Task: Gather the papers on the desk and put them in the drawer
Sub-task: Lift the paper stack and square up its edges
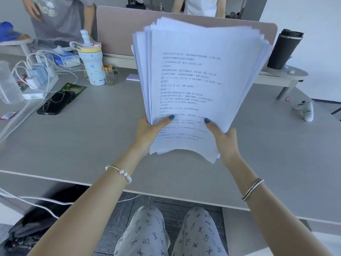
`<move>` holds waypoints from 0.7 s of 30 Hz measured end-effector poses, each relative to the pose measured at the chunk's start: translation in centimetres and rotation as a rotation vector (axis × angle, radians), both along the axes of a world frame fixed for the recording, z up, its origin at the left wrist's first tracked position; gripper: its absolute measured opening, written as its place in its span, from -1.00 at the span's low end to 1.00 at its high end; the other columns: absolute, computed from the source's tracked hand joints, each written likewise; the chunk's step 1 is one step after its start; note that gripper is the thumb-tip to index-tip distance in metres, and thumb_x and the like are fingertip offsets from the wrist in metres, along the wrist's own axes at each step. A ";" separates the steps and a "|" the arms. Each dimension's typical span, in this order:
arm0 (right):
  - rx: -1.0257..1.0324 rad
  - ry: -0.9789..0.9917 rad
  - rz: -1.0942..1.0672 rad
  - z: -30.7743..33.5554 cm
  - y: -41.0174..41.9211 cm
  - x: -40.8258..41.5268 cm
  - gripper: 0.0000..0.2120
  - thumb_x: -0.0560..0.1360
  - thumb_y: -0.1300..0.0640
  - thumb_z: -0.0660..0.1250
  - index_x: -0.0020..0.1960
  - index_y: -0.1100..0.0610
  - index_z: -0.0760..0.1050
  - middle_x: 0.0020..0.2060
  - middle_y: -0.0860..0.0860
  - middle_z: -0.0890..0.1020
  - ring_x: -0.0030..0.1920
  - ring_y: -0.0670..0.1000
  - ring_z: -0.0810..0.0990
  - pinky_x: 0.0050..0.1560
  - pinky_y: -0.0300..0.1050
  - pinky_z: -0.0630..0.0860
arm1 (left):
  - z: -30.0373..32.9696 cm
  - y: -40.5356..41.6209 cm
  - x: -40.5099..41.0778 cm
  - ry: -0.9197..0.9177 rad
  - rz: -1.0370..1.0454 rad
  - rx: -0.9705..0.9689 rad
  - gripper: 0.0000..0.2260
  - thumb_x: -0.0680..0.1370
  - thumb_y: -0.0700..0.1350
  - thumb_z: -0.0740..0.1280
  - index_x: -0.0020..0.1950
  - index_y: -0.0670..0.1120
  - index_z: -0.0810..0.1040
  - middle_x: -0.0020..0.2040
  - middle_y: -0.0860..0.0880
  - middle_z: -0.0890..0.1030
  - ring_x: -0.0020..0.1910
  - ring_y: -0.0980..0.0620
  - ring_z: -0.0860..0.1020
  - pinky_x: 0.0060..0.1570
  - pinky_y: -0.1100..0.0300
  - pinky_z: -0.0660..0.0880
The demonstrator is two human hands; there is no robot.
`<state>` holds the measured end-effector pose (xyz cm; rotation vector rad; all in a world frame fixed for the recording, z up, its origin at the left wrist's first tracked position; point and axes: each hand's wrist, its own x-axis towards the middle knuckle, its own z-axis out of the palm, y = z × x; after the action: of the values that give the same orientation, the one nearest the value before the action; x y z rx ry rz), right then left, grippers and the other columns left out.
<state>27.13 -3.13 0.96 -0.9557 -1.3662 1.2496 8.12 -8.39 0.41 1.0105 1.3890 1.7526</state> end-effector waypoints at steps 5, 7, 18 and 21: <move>-0.086 -0.037 -0.025 -1.6 -0.4 0.1 -0.94 0.42 0.08 0.43 -0.21 -0.04 0.58 -0.26 -0.09 0.67 -0.24 -0.04 0.65 -0.26 -0.15 0.60 | -1.6 -0.4 0.7 -0.013 0.005 -0.056 -0.83 0.38 -0.12 0.49 -0.13 0.11 0.59 -0.18 0.18 0.67 -0.17 0.18 0.65 -0.17 0.27 0.57; -0.114 -0.028 -0.041 -2.1 -0.8 0.0 -0.96 0.41 0.07 0.44 -0.20 -0.04 0.59 -0.23 -0.06 0.68 -0.20 0.01 0.66 -0.14 -0.03 0.61 | -1.8 -0.5 1.1 -0.002 0.023 -0.063 -0.84 0.37 -0.11 0.50 -0.16 0.11 0.60 -0.26 0.22 0.68 -0.22 0.22 0.65 -0.21 0.31 0.56; -0.104 -0.079 -0.047 -2.7 -1.0 1.9 -0.97 0.41 0.10 0.42 -0.19 0.03 0.59 -0.22 0.04 0.65 -0.22 0.06 0.62 -0.21 -0.06 0.52 | -2.1 -0.6 2.1 0.037 -0.024 -0.048 -0.83 0.38 -0.15 0.49 -0.17 0.11 0.60 -0.26 0.20 0.68 -0.27 0.29 0.63 -0.25 0.36 0.54; -0.020 -0.033 -0.089 -2.2 -1.0 2.4 -0.93 0.43 0.13 0.41 -0.13 -0.02 0.57 -0.19 -0.05 0.67 -0.17 -0.01 0.66 -0.16 -0.05 0.60 | -1.3 -0.6 2.4 0.033 -0.032 0.010 -0.86 0.40 -0.21 0.46 -0.19 0.04 0.60 -0.34 0.23 0.68 -0.31 0.26 0.63 -0.32 0.35 0.55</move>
<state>29.57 -4.14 -1.23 -1.0443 -1.3247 1.1877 10.50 -8.97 -0.87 1.0661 1.3784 1.7283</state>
